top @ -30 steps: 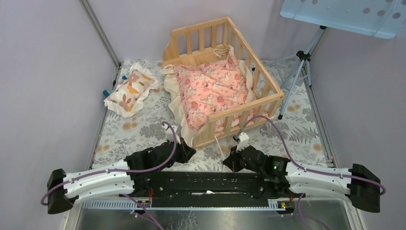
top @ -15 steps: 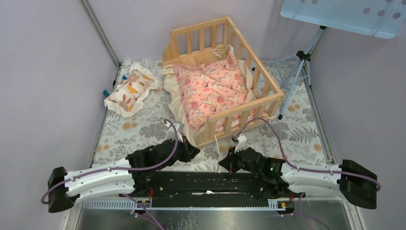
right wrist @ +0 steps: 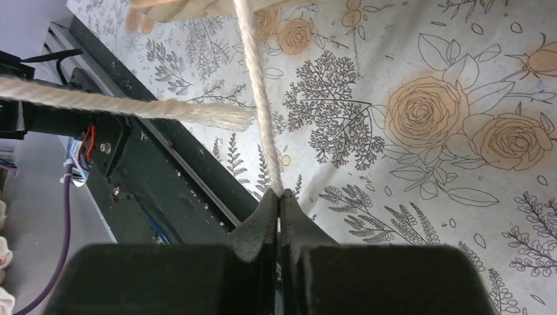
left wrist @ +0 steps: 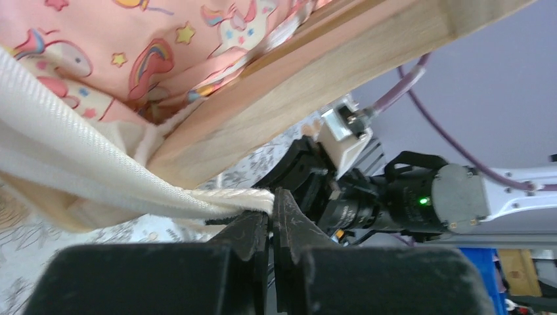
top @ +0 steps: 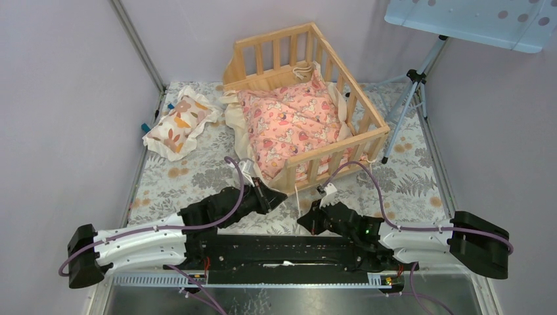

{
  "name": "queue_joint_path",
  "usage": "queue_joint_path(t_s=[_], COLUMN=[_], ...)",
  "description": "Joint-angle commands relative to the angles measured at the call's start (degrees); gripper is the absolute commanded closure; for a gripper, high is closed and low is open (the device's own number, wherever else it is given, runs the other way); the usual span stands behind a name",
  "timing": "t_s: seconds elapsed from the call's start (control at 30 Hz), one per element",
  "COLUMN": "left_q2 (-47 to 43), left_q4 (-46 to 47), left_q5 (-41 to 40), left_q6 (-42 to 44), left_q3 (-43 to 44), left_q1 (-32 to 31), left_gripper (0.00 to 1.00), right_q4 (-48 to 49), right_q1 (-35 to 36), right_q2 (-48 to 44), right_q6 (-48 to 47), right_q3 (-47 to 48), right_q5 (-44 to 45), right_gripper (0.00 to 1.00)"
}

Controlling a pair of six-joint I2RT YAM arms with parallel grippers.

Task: Set up the pet bed
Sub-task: Tie the ropes to the bed frame.

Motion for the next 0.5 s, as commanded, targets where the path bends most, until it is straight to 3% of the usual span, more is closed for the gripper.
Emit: queue_joint_path(t_s=[0.0,0.2,0.47], left_q2=[0.28,3.29,8.57], left_q4=[19.46,28.78,32.16], left_q5=[2.82,2.95,5.43], left_q6=[-2.47,-3.23,-3.72], left_q3=[1.34,1.01,0.97], left_q1=[-0.60,-0.54,-0.57], left_gripper=[1.00,1.00,1.00], right_q4=[4.06,4.93,6.09], right_q1=[0.58,0.61,0.61], right_q2=[0.11,0.61,-1.11], right_q6=[0.96,2.02,2.74], right_q3=[0.04,0.25,0.59], right_q5=[-0.64,-1.87,-1.74], right_gripper=[1.00,1.00,1.00])
